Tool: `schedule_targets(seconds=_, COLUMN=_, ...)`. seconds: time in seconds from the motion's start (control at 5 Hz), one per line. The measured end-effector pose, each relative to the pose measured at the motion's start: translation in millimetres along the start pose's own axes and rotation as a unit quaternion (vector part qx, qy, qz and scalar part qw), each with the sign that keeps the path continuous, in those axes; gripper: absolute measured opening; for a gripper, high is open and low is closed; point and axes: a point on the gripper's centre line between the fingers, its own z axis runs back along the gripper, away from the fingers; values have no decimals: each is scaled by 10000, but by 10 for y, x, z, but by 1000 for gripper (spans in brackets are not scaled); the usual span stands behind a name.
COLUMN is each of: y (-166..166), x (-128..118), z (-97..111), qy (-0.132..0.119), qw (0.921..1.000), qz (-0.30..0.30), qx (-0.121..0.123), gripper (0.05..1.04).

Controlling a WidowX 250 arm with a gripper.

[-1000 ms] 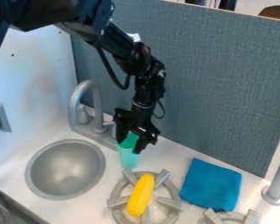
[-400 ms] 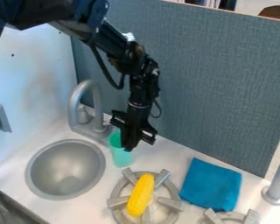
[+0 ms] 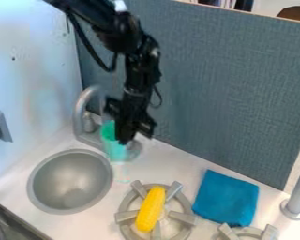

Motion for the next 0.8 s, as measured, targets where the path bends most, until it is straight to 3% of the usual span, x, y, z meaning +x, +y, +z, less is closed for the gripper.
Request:
schedule_targets(seconds=0.2, y=16, x=-383, z=-36, qy=296, qw=9994, qz=-116, qx=140, gripper=76)
schedule_targets(seconds=0.4, y=-70, x=-682, z=-126, qy=871, qw=9951, qz=-456, qx=-71, gripper=76)
schedule_targets(seconds=0.6, y=-161, x=-891, z=-264, qy=1097, qw=9888, qz=-959, qx=-319, gripper=76)
schedule_targets(seconds=0.8, y=-217, x=-1030, z=-442, qy=1328, qw=9828, qz=-1220, qx=-407, gripper=76)
